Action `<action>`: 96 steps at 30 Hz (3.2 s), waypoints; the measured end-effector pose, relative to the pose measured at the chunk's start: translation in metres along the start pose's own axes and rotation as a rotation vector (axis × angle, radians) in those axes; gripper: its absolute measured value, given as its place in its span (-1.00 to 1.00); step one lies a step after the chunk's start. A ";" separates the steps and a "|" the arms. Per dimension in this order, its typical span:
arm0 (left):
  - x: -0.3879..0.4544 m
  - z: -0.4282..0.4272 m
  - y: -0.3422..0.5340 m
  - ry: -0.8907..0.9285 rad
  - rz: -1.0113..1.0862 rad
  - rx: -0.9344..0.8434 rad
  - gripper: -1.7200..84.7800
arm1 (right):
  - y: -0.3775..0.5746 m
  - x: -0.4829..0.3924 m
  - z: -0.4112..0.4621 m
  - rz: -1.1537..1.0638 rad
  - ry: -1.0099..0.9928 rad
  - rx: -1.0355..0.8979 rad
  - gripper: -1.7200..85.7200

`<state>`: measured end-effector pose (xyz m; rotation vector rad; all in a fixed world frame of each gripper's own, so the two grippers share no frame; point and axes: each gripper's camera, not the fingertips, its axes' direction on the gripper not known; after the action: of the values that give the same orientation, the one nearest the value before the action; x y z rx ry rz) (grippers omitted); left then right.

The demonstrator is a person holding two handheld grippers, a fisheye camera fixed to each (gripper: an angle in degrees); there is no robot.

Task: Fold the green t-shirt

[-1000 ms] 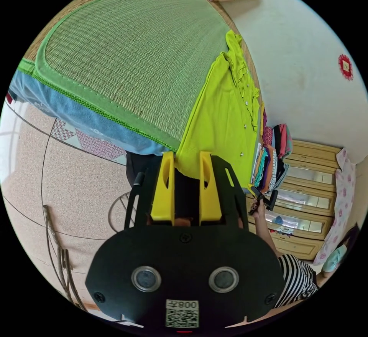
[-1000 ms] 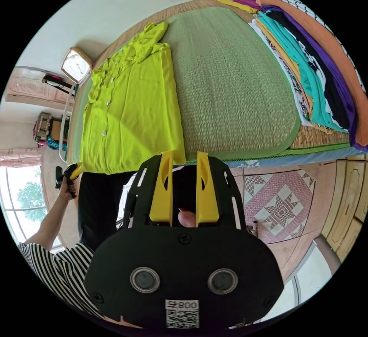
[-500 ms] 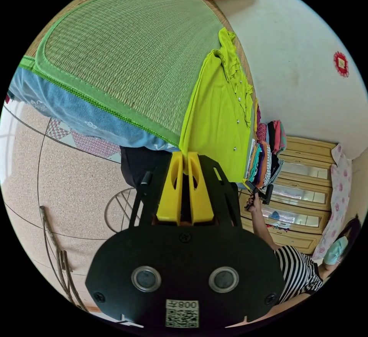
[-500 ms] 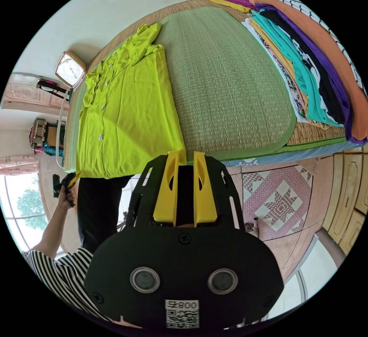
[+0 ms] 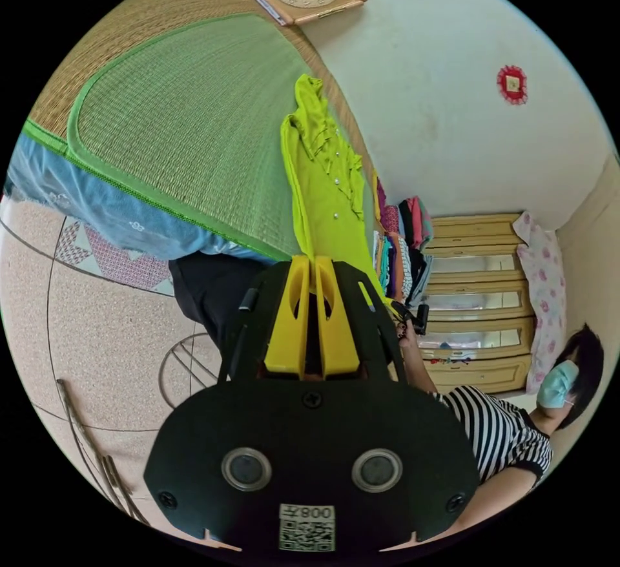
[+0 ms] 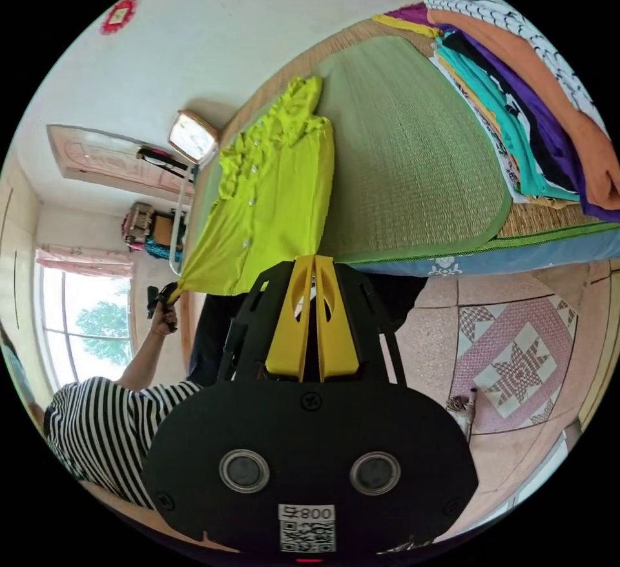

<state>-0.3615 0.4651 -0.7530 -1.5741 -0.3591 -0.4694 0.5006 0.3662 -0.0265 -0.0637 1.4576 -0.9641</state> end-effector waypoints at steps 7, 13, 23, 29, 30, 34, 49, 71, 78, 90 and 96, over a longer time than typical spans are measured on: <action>0.014 -0.045 0.053 0.070 0.077 0.032 -0.93 | 0.064 -0.010 -0.061 -0.100 -0.096 0.063 -0.96; 0.018 -0.079 0.093 0.139 0.108 0.092 -0.93 | 0.119 -0.020 -0.090 -0.166 -0.159 0.107 -0.96; 0.030 -0.103 0.118 0.191 0.158 0.136 -0.93 | 0.167 -0.028 -0.120 -0.238 -0.189 0.161 -0.96; 0.038 -0.100 0.093 0.212 0.144 0.130 -0.93 | 0.154 -0.023 -0.118 -0.219 -0.205 0.170 -0.96; 0.039 -0.099 0.089 0.212 0.143 0.130 -0.93 | 0.151 -0.023 -0.118 -0.217 -0.206 0.169 -0.96; 0.052 -0.093 0.049 0.232 0.142 0.138 -0.93 | 0.118 -0.025 -0.118 -0.215 -0.211 0.172 -0.96; 0.105 -0.017 -0.200 0.141 0.111 0.075 -0.93 | -0.128 -0.034 -0.069 -0.170 -0.134 0.078 -0.96; 0.090 0.140 -0.478 0.044 -0.123 0.046 -0.86 | -0.409 0.004 0.103 0.022 -0.118 -0.148 -0.95; 0.108 0.154 -0.511 0.039 -0.123 0.108 -0.79 | -0.427 -0.002 0.108 0.055 -0.226 -0.053 -0.93; 0.229 0.271 -0.520 -0.276 0.291 -0.104 -0.77 | -0.406 -0.149 0.185 -0.267 0.101 -0.041 -0.83; 0.288 0.345 -0.529 -0.423 0.498 -0.177 -0.77 | -0.410 -0.228 0.262 -0.424 0.330 -0.088 -0.80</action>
<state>-0.3503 0.8248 -0.1595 -1.8600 -0.2335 0.2280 0.5542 0.1030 0.4392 -0.3003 1.8336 -1.2973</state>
